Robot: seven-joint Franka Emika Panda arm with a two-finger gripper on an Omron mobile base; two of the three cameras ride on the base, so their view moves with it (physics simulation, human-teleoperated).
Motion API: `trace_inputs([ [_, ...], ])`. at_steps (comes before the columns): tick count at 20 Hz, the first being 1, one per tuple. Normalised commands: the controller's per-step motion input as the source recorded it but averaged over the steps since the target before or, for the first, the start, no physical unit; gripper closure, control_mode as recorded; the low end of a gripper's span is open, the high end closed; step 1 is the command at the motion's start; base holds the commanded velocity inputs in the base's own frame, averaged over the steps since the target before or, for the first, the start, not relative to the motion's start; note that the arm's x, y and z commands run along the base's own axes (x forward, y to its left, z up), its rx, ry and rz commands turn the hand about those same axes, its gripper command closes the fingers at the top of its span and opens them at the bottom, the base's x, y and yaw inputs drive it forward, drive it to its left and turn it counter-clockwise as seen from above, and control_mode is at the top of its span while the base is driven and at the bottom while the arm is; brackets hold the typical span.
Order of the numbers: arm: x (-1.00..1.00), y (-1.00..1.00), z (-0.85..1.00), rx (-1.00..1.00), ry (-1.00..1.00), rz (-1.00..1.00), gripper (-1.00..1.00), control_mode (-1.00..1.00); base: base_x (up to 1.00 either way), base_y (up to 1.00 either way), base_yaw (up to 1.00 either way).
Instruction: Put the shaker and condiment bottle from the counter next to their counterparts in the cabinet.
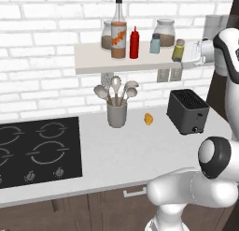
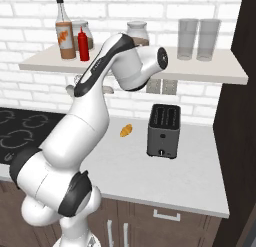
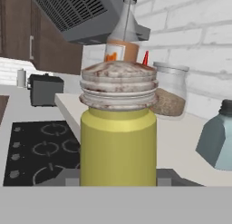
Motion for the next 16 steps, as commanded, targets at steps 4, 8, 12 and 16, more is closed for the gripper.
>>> trace_inputs([
  [4, 0.16, -0.04, 0.0, 0.0, 0.0, 0.0, 1.0, -1.0, 0.0, 0.0, 0.0],
  [8, 0.18, 0.0, 0.0, 0.0, 0.01, 0.0, 1.0, -1.0, 0.0, 0.0, 0.0],
  [12, 0.17, 0.0, 0.0, 0.0, 0.02, 0.0, 1.0, -1.0, 0.0, 0.0, 0.0],
  [16, 0.18, 0.0, 0.0, 0.0, 0.05, 0.0, 1.0, -1.0, 0.0, 0.0, 0.0],
])
